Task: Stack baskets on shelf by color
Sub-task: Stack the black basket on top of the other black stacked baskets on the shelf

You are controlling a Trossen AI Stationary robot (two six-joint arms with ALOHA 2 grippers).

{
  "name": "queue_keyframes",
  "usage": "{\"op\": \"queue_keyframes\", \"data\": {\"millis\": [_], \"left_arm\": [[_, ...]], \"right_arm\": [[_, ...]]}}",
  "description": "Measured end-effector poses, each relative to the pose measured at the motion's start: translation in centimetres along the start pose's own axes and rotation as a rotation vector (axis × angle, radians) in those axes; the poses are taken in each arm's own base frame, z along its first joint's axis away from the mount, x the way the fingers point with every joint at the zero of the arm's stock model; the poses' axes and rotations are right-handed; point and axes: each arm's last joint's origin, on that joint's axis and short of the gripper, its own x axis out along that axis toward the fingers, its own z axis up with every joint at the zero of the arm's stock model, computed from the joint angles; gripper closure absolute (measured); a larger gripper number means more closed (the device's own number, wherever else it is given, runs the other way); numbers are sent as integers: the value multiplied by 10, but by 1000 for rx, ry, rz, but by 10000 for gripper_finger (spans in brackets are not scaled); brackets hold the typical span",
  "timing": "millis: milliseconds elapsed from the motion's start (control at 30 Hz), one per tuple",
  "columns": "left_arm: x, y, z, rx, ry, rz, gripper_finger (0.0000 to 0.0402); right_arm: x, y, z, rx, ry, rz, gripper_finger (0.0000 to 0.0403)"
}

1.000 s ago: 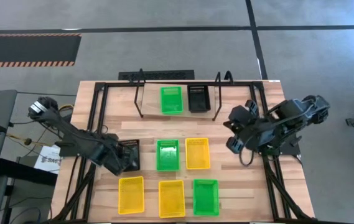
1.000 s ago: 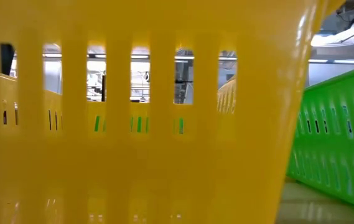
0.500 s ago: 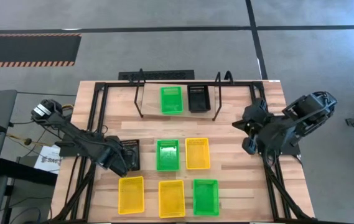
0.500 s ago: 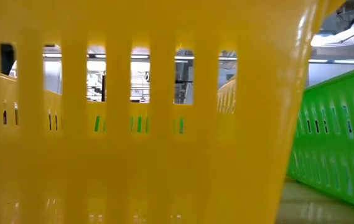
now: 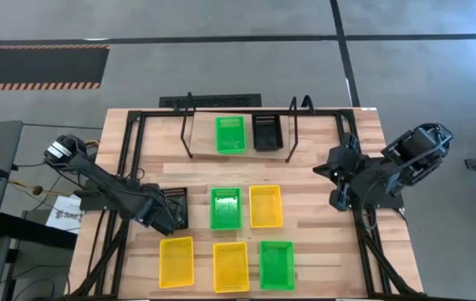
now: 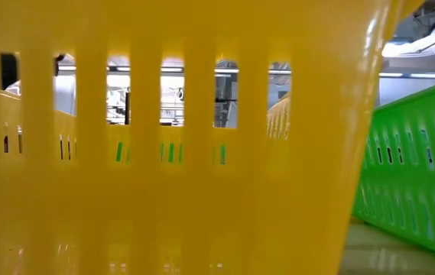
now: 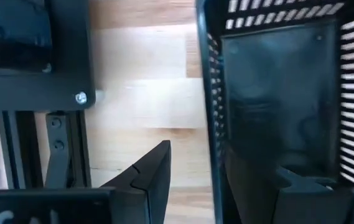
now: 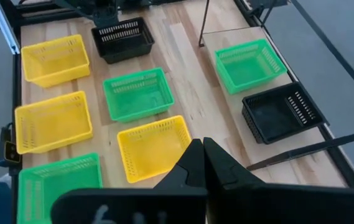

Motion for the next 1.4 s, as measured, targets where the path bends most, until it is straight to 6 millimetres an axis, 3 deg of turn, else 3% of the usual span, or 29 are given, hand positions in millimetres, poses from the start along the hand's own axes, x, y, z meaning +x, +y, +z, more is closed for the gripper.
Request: {"op": "queue_keyframes", "data": {"millis": [467, 900, 1400], "left_arm": [[43, -2, -4, -53, 56, -97, 264], [45, -4, -3, -52, 34, -127, 264], [47, -14, 14, 162, 44, -116, 275]], "right_arm": [[1, 1, 0, -27, 2, -2, 402], [3, 2, 1, -30, 3, -10, 402], [12, -4, 6, 52, 62, 2, 366]]}}
